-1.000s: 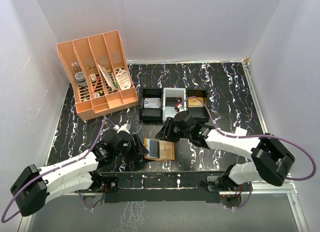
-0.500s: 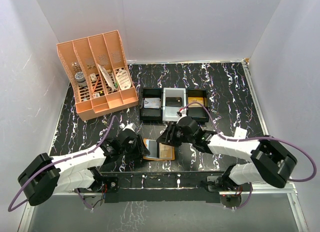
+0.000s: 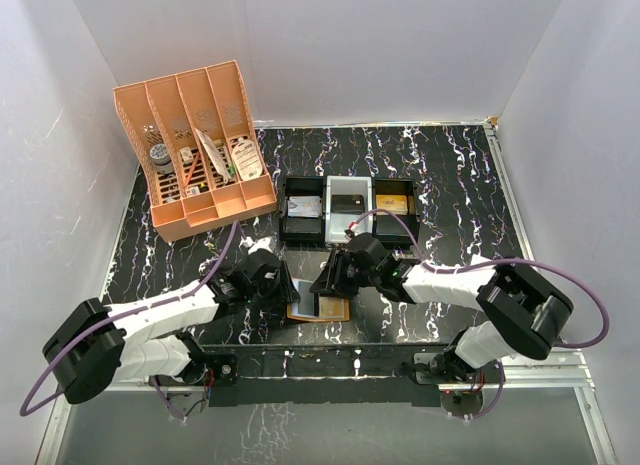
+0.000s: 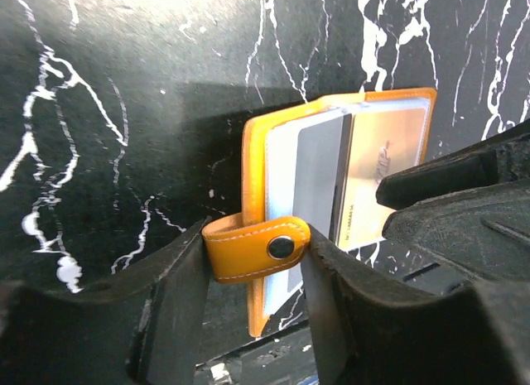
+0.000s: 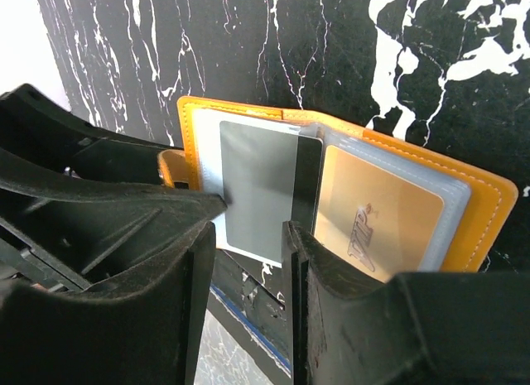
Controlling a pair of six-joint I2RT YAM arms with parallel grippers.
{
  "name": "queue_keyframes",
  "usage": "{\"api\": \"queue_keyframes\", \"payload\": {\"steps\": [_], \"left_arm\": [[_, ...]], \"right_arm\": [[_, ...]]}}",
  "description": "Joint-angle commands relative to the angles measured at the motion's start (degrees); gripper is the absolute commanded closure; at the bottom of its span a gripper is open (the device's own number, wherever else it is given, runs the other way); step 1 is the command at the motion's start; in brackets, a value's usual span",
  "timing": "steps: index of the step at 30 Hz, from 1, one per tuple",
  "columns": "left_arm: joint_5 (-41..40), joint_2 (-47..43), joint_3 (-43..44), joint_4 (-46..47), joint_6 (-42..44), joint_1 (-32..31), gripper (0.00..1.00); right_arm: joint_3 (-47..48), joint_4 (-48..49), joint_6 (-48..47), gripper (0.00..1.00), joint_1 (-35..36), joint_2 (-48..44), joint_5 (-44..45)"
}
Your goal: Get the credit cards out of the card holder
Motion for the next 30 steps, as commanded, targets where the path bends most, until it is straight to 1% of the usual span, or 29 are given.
{"api": "queue_keyframes", "payload": {"steps": [1, 3, 5, 7, 11, 13, 17, 19, 22, 27, 30], "left_arm": [[-7.9, -3.5, 2.6, -7.4, 2.3, 0.2, 0.6], [-8.5, -6.3, 1.4, -7.2, 3.7, 0.2, 0.66], [-7.5, -7.6, -0.2, -5.9, 6.0, 0.3, 0.67], [-4.9, -6.5, -0.5, -4.2, 8.5, 0.3, 0.67], [-0.9, -2.3, -0.1, -1.3, 10.1, 0.3, 0.67], [-2.7, -1.3, 0.8, -3.1, 9.4, 0.1, 0.71], [-6.9, -1.5, 0.9, -6.8, 8.8, -0.2, 0.79], [-6.3, -1.2, 0.0, -6.5, 8.8, -0.1, 0.81], [-4.5, 0.1, -1.8, -4.6, 7.4, -0.2, 0.87], [-2.2, 1.8, -6.6, -0.3, 2.0, -0.6, 0.93], [-2.3, 2.7, -6.9, -0.3, 1.7, -0.8, 0.95]], "right_arm": [[3.0, 0.8, 0.0, 0.65, -0.1, 1.3, 0.2], [4.0, 0.5, -0.3, 0.65, -0.2, 2.5, -0.3], [4.9, 0.3, -0.6, 0.65, -0.2, 3.9, -0.9], [5.3, -0.6, -0.7, 0.65, -0.2, 4.4, -0.8], [4.8, -0.2, -0.7, 0.63, -0.2, 4.3, -0.8], [4.8, 0.9, -1.4, 0.61, -0.2, 4.8, -2.3], [6.0, -1.8, -2.3, 0.6, -0.2, 6.5, -2.4], [6.3, -3.4, -2.2, 0.6, -0.2, 6.8, -1.1], [6.2, -3.5, -2.2, 0.6, -0.2, 7.0, -1.2], [6.1, -0.6, -1.5, 0.6, -0.1, 9.2, -3.5], [5.8, -0.3, -1.0, 0.62, -0.1, 10.0, -3.5]]}}
